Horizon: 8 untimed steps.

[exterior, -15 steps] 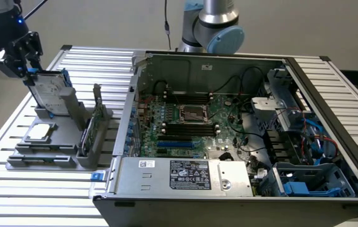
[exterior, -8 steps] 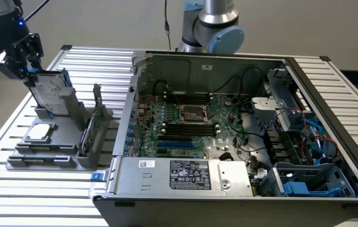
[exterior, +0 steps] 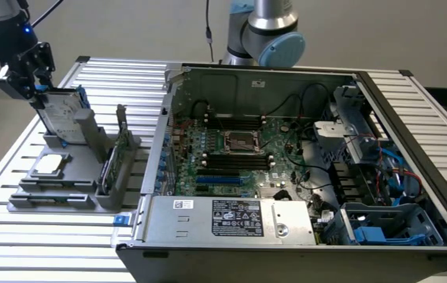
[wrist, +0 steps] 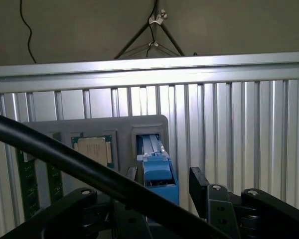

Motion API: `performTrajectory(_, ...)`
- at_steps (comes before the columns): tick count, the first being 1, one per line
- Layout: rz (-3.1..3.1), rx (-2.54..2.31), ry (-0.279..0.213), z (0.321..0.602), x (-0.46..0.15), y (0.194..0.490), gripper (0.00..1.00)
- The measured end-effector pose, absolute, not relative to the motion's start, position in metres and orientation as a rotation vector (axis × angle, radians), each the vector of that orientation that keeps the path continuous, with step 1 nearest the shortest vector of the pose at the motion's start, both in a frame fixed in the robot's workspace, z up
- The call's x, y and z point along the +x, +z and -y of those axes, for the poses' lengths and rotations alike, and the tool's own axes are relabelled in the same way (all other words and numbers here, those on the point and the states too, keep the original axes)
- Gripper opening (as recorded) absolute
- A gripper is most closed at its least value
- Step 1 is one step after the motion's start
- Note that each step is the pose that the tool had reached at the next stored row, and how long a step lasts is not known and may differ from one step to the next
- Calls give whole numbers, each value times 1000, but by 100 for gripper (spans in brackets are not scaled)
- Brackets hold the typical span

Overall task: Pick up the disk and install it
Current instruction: 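Pick up the disk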

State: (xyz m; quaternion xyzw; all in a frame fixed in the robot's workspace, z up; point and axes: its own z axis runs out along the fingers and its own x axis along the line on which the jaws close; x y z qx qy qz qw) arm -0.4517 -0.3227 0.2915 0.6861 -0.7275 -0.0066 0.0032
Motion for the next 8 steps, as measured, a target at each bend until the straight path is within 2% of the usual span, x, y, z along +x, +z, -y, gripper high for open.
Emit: performTrajectory(8,2277,2148,-28,322,-451,292,54)
